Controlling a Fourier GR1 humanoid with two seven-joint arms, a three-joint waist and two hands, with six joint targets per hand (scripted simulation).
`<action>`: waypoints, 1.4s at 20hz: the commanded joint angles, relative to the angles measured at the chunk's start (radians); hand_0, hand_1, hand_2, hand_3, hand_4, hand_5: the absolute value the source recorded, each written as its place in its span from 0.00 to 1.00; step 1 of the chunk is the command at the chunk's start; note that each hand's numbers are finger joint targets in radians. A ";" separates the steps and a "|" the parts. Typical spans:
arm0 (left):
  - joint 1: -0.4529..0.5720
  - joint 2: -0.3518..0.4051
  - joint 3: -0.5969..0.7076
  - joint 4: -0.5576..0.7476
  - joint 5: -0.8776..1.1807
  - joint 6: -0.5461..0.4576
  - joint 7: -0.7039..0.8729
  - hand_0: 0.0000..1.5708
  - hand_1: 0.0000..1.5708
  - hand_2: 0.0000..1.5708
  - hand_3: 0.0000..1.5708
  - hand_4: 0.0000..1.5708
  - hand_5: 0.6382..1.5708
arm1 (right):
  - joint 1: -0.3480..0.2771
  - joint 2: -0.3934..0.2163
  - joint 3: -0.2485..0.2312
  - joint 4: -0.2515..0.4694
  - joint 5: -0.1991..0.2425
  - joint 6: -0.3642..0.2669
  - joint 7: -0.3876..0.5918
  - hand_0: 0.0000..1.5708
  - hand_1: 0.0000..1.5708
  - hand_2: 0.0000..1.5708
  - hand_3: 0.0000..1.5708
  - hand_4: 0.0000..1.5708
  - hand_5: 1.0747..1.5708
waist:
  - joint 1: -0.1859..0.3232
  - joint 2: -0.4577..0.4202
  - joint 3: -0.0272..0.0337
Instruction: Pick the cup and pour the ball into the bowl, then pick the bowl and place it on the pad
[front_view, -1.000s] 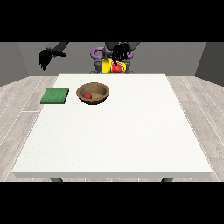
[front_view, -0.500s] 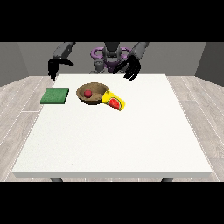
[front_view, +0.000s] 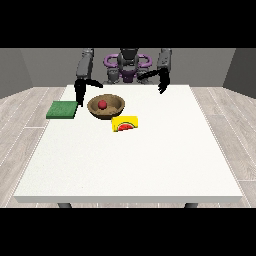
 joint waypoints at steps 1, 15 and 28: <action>0.063 0.027 0.020 -0.042 0.053 -0.084 -0.104 0.00 0.00 0.00 0.00 0.00 0.99 | -0.080 -0.006 -0.030 0.078 -0.007 -0.051 -0.039 0.00 0.00 0.00 0.00 0.21 1.00 | 0.042 0.034 0.0039; 0.079 0.094 0.089 -0.168 0.077 -0.171 -0.072 0.00 0.00 0.00 0.00 0.00 0.99 | -0.199 -0.038 -0.048 0.407 -0.018 -0.040 -0.253 0.00 0.00 0.00 0.00 0.06 0.99 | 0.033 0.090 0.0043; 0.058 0.081 0.034 -0.276 0.084 -0.228 -0.009 0.00 0.00 0.00 0.00 0.36 0.98 | -0.096 -0.092 0.007 0.537 0.152 -0.393 -0.171 1.00 1.00 1.00 1.00 0.59 0.93 | 0.142 0.144 -0.0013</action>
